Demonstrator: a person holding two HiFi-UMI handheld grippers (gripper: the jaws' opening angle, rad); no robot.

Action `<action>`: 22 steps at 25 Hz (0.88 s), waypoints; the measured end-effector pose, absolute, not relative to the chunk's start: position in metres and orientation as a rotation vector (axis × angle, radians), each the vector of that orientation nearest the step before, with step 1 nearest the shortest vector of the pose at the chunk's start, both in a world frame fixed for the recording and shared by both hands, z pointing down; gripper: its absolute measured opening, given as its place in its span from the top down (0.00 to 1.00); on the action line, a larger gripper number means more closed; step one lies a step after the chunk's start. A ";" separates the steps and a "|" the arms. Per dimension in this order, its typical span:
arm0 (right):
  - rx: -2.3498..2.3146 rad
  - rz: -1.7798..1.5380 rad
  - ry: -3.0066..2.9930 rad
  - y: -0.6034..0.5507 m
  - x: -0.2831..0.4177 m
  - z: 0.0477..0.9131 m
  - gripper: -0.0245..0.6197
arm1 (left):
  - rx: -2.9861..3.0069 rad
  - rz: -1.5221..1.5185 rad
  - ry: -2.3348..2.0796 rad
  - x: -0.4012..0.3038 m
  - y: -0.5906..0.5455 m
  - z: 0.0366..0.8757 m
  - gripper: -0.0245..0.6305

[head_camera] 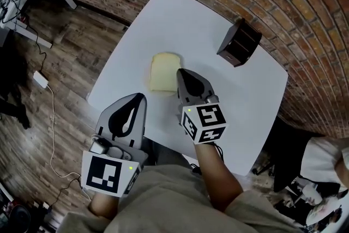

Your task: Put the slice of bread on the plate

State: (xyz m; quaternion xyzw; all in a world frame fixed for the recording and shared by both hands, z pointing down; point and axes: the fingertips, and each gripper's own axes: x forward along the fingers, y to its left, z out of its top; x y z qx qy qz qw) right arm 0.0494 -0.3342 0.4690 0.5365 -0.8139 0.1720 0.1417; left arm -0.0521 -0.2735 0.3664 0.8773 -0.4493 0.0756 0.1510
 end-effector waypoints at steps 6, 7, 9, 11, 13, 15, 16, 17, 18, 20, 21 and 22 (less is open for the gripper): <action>1.589 0.382 -2.438 -0.311 0.048 0.413 0.95 | 2.558 0.195 -1.282 -0.047 -0.268 0.354 0.95; 1.600 0.361 -2.453 -0.306 0.049 0.402 0.95 | 2.567 0.189 -1.280 -0.046 -0.267 0.350 0.95; 1.613 0.310 -2.485 -0.296 0.049 0.381 0.95 | 2.589 0.177 -1.278 -0.044 -0.265 0.343 0.95; 1.614 0.259 -2.519 -0.285 0.048 0.360 0.95 | 2.609 0.169 -1.281 -0.043 -0.262 0.336 0.95; 1.617 0.214 -2.542 -0.272 0.048 0.341 0.95 | 2.622 0.162 -1.285 -0.043 -0.256 0.328 0.95; 1.627 0.172 -2.560 -0.260 0.048 0.323 0.95 | 2.638 0.144 -1.283 -0.042 -0.251 0.318 0.95; 1.630 0.151 -2.569 -0.255 0.048 0.314 0.95 | 2.650 0.133 -1.281 -0.041 -0.249 0.313 0.95; 1.628 0.129 -2.579 -0.250 0.047 0.307 0.95 | 2.662 0.122 -1.279 -0.040 -0.247 0.307 0.95; 1.624 0.110 -2.588 -0.245 0.046 0.300 0.95 | 2.674 0.115 -1.277 -0.039 -0.244 0.302 0.95; 1.613 0.079 -2.608 -0.233 0.043 0.289 0.95 | 2.694 0.115 -1.266 -0.035 -0.236 0.295 0.95; 1.611 0.067 -2.617 -0.228 0.042 0.284 0.95 | 2.706 0.120 -1.256 -0.033 -0.232 0.292 0.95; 1.610 0.058 -2.625 -0.222 0.042 0.280 0.95 | 2.717 0.125 -1.247 -0.031 -0.227 0.290 0.95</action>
